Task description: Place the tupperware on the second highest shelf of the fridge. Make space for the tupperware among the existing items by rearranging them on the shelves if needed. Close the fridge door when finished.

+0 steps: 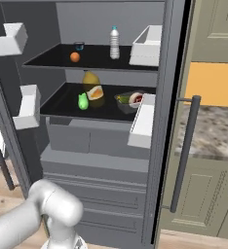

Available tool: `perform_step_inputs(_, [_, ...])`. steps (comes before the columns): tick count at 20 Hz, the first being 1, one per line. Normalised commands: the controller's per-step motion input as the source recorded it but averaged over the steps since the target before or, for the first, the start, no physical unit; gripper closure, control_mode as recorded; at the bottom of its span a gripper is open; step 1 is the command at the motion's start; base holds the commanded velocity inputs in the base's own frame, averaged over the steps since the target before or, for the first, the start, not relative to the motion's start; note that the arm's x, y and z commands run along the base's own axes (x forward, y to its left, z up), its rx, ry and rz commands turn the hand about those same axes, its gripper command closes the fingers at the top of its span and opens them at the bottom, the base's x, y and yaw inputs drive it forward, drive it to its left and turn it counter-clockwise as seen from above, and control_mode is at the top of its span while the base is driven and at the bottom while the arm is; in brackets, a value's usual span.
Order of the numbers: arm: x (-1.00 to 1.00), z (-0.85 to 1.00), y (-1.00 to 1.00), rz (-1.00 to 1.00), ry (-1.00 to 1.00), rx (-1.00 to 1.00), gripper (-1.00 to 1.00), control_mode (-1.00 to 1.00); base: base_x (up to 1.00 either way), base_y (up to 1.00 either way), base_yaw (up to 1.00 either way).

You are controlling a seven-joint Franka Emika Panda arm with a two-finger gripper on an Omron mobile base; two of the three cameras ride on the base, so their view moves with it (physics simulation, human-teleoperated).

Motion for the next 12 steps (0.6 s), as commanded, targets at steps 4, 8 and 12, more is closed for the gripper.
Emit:
perform_step_inputs(4, [0.42, 0.05, -0.57, 0.0, 0.02, 0.01, -1.0, -1.0, 0.0, 0.0, 0.0])
perform_step_inputs(8, [0.57, 0.02, -0.41, 0.08, 0.08, 0.0, -1.0, -1.0, 0.0, 0.0, 0.0])
perform_step_inputs(12, [0.66, 0.0, -0.25, 0.17, 0.12, 0.0, -1.0, -1.0, 0.0, 0.0, 0.0])
